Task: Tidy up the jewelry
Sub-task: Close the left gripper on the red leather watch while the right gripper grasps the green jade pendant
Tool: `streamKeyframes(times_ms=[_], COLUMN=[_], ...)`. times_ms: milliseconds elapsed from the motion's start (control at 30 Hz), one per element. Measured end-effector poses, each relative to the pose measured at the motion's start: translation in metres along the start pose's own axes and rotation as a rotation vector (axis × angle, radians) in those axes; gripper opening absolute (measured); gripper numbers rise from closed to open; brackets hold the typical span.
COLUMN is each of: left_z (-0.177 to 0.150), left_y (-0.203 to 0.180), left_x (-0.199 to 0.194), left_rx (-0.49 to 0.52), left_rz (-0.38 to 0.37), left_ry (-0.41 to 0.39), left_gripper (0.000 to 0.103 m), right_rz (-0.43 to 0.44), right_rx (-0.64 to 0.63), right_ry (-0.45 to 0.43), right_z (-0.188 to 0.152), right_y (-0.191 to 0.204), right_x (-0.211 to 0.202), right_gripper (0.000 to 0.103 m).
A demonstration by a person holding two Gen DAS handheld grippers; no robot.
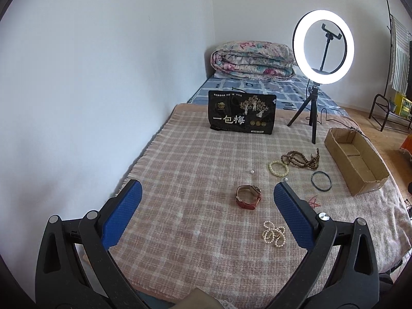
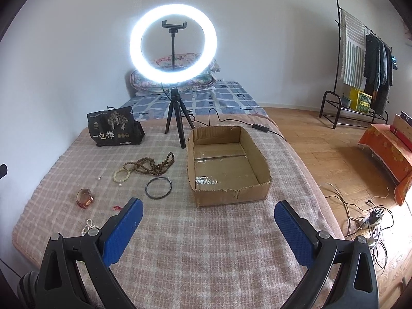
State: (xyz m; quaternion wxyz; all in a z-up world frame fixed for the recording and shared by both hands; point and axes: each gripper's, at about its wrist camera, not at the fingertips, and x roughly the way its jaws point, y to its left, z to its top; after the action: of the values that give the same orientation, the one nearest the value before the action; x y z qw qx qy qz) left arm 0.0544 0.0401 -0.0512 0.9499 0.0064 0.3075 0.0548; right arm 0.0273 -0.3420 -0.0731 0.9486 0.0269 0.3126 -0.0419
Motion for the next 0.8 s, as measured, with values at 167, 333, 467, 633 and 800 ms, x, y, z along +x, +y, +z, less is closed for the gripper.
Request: streamKeyframes(times_ms=[167,333,467,633,800], left_z=[-0.006,-0.014,-0.021,-0.030,-0.035], left_y=[0.003,-0.006,-0.009,-0.015,-0.020], left_x=[0.031,0.064,0.096,0.131,0.173], left_rx=[0.013,0.045,0.033,0.018,-0.033], left_rz=[-0.017,-0.034,-0.078,-0.118,-0.174], left_ry=[0.055,0.114,0.191,0.263,0.358], left_gripper=[0.103,0.102,0.088,0.079,0.060], right_rz=[0.039,0.071,0.130,0.211,0.274], right_rx=[-0.038,-0.120,-0.188,-0.256,-0.322], right_ry=[0.002,0.048,0.087,0.146,0.202], right_z=[-0.001,-0.001,-0.006,-0.018,-0.031], right_y=[0.005,0.020,0.037,0.065,0.093], right_x=[0.019,0.045,0.068,0.102,0.128], right_gripper=[0.103,0.103,0.103,0.103,0.096])
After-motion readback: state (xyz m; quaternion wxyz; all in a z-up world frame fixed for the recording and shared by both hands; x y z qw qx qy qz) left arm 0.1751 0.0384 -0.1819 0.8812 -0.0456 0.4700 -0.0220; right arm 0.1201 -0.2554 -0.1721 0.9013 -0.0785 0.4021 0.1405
